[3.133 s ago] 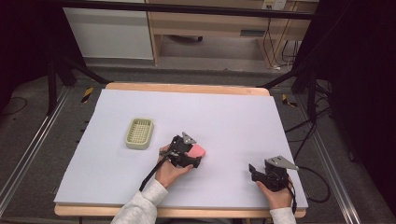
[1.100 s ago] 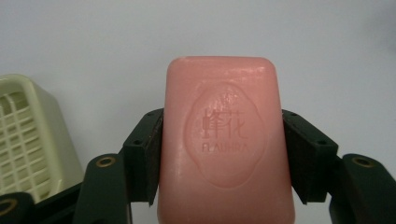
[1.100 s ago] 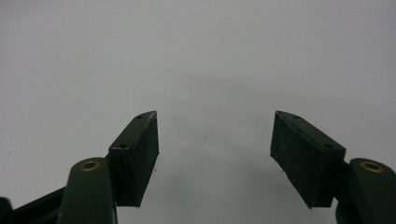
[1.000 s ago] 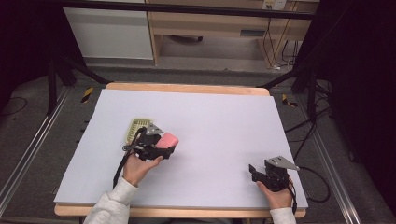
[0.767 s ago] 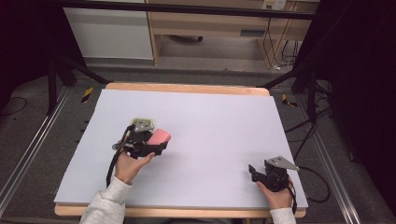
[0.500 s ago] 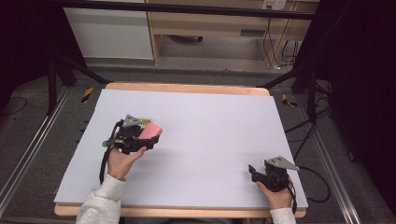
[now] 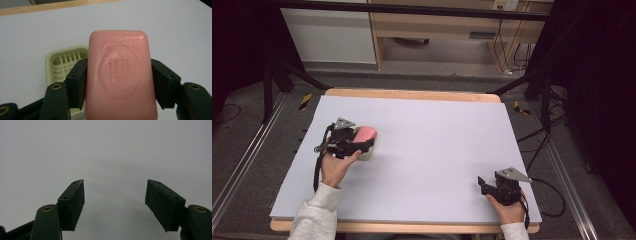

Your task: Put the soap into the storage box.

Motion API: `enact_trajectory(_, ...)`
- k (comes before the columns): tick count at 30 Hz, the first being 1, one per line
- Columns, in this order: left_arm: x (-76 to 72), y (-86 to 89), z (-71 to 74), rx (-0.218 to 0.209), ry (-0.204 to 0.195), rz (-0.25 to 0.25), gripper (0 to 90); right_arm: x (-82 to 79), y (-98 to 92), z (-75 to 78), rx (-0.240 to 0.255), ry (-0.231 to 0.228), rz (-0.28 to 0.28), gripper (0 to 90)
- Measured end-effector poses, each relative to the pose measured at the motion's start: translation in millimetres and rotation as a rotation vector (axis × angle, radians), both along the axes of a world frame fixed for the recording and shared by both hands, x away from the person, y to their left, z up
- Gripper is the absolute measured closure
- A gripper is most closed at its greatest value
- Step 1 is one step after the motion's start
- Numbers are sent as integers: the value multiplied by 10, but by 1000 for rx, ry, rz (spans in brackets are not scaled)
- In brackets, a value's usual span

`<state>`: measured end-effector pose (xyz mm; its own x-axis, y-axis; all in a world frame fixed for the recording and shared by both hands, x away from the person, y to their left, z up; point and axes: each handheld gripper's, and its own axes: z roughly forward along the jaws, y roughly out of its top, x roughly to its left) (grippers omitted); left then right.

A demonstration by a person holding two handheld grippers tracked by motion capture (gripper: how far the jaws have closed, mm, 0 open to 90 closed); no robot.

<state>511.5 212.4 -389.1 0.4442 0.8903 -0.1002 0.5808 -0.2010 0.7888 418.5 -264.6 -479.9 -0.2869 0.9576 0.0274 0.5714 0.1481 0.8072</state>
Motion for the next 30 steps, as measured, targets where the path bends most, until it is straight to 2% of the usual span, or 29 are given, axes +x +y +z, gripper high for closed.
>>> enact_trajectory(11, 151, 73, -57, 0, 3, 44, 372, -1, 7, 4, -6, -1, 2, 318)
enact_trajectory(17, 271, 83, -137, 26, 11, 68, 372, 1, 7, 2, -4, 0, 0, 318)
enact_trajectory(21, 310, 103, -202, 31, 22, 76, 372, 2, 6, 2, -7, -1, 0, 317)
enact_trajectory(25, 345, 133, -256, 57, 30, 91, 372, -1, 7, 2, -4, -1, 0, 318)
enact_trajectory(30, 378, 158, -302, 54, 34, 107, 372, 2, 8, 1, -3, -1, 0, 318)
